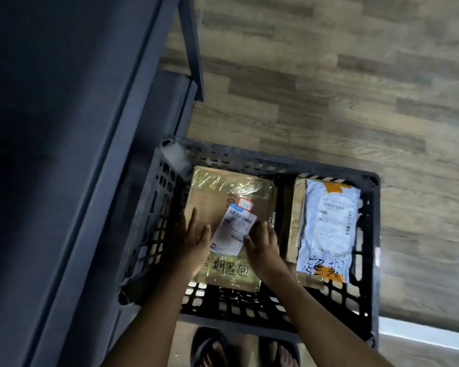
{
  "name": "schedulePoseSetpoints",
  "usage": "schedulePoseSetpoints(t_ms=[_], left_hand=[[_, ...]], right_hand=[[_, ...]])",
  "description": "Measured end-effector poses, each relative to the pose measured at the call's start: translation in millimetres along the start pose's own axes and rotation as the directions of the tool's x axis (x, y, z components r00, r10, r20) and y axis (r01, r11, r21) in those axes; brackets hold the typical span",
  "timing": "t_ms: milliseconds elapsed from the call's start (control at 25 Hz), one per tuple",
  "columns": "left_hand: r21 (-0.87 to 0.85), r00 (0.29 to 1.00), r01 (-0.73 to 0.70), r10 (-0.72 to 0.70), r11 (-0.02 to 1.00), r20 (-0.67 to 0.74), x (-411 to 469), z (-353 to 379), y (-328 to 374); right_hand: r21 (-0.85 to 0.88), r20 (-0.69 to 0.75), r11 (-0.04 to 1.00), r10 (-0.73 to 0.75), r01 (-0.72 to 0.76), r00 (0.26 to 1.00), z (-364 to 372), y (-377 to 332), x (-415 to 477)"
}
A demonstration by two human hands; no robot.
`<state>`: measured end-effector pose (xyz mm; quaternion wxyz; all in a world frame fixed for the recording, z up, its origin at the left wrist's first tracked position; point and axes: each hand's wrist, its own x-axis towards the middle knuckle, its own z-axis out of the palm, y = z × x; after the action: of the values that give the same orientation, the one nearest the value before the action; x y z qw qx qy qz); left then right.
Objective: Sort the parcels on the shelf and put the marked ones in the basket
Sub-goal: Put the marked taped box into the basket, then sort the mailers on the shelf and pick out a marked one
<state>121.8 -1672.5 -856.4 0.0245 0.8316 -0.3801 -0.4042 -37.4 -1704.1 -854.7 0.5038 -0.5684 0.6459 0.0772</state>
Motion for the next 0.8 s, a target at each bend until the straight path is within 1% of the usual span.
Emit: schedulePoseSetpoints(t_ms=[40, 160, 200, 280, 320, 440, 520, 680, 720, 800], left_hand=[[0.015, 1.000, -0.029, 0.029, 0.999, 0.000, -13.4, -12.2, 9.5], [0.074, 0.997, -0.069, 0.070, 0.995, -0.015, -54.2, -65.0, 42.3], [0.092, 0.996, -0.079, 0.082, 0.993, -0.033, -67.1, -83.7, 54.6], [0.083, 0.993, -0.090, 0.096, 0.993, -0.070, -104.2, -126.4, 83.6], [0.071, 0.992, -0.087, 0.093, 0.994, -0.087, -126.0, -145.2, 97.7], [0.020, 0.993, -0.068, 0.070, 0.997, -0.096, -199.5, -198.7, 128.7], [-0.025, 0.992, -0.071, 0.068, 0.997, -0.102, -247.2, -225.5, 136.2], [-0.215, 0.975, -0.081, 0.032, 0.973, -0.219, -351.4, -300.6, 135.0], [-0.264, 0.963, -0.081, 0.007, 0.961, -0.269, -376.0, -320.7, 132.3], [-0.310, 0.935, -0.067, -0.049, 0.949, -0.351, -422.0, -365.7, 123.6]], right_hand=[[-0.034, -0.021, 0.999, -0.030, 0.029, 0.999, -10.9, -9.8, -10.5], [-0.301, -0.040, 0.950, -0.097, 0.080, 0.994, -49.8, -48.4, -46.3], [-0.347, -0.063, 0.935, -0.106, 0.078, 0.992, -63.4, -64.4, -59.8], [-0.359, -0.124, 0.930, -0.134, 0.082, 0.983, -94.1, -106.0, -97.8], [-0.367, -0.137, 0.924, -0.166, 0.106, 0.977, -107.3, -126.9, -118.9], [-0.382, -0.107, 0.902, -0.259, 0.201, 0.960, -143.5, -181.8, -188.6], [-0.395, -0.086, 0.887, -0.296, 0.240, 0.951, -160.7, -204.8, -230.5], [-0.412, -0.030, 0.852, -0.365, 0.321, 0.930, -190.6, -256.7, -328.9], [-0.424, -0.017, 0.834, -0.398, 0.354, 0.917, -194.1, -271.8, -352.0], [-0.463, 0.010, 0.778, -0.476, 0.426, 0.879, -200.8, -307.6, -398.6]])
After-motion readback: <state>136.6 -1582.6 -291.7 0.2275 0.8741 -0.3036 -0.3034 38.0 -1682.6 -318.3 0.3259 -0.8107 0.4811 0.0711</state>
